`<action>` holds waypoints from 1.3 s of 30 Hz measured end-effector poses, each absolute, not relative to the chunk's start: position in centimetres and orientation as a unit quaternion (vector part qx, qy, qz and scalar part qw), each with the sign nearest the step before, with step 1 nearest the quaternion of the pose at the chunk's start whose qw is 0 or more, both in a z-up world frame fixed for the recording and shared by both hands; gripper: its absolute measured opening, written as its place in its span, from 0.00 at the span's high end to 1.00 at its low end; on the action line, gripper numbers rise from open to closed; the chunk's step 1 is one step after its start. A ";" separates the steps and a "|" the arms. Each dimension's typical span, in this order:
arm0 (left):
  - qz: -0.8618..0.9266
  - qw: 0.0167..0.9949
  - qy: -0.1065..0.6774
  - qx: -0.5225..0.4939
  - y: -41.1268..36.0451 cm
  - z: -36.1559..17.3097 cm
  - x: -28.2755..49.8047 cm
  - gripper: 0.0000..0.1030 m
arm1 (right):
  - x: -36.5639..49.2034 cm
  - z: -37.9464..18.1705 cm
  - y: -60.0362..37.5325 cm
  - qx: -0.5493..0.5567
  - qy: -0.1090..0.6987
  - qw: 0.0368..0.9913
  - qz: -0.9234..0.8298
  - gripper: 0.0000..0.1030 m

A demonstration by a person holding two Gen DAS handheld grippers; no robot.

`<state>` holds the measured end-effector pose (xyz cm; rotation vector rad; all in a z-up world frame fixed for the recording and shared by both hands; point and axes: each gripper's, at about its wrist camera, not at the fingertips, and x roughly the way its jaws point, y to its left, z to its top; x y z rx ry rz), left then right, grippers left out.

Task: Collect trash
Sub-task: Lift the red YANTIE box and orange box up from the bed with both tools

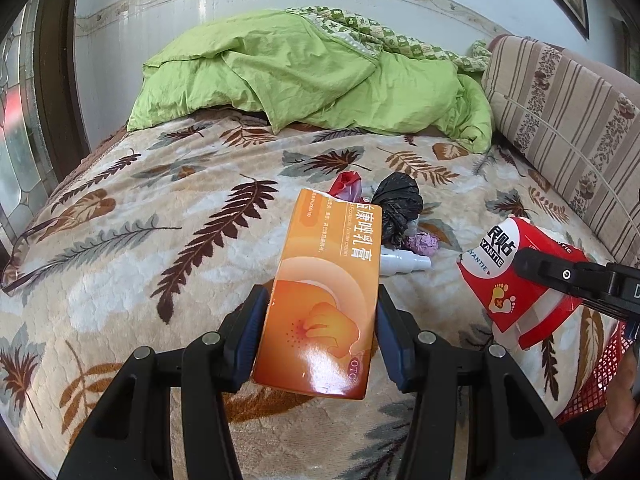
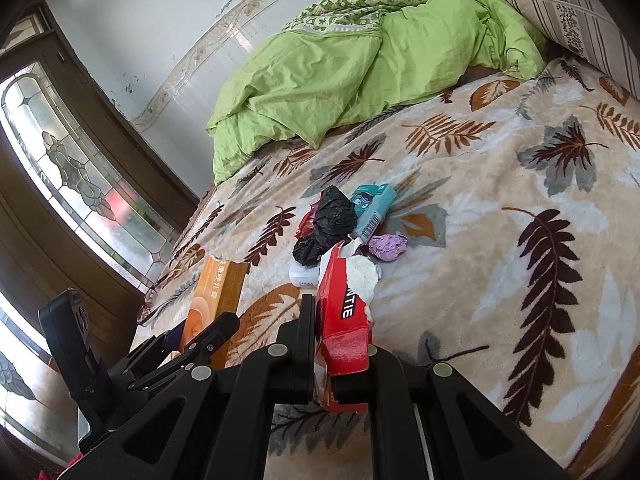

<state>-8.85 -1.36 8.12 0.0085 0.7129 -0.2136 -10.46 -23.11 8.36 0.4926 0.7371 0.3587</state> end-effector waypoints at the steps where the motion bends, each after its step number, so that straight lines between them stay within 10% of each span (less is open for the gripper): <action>1: -0.104 0.932 0.348 0.004 -1.4 8.1 -8.9 0.51 | -10.5 8.4 -23.1 0.238 0.354 0.888 0.172 0.94; 39: -0.163 0.924 0.346 0.005 -4.2 9.7 -11.3 0.51 | -12.7 9.3 -25.1 0.285 0.335 0.881 0.174 0.94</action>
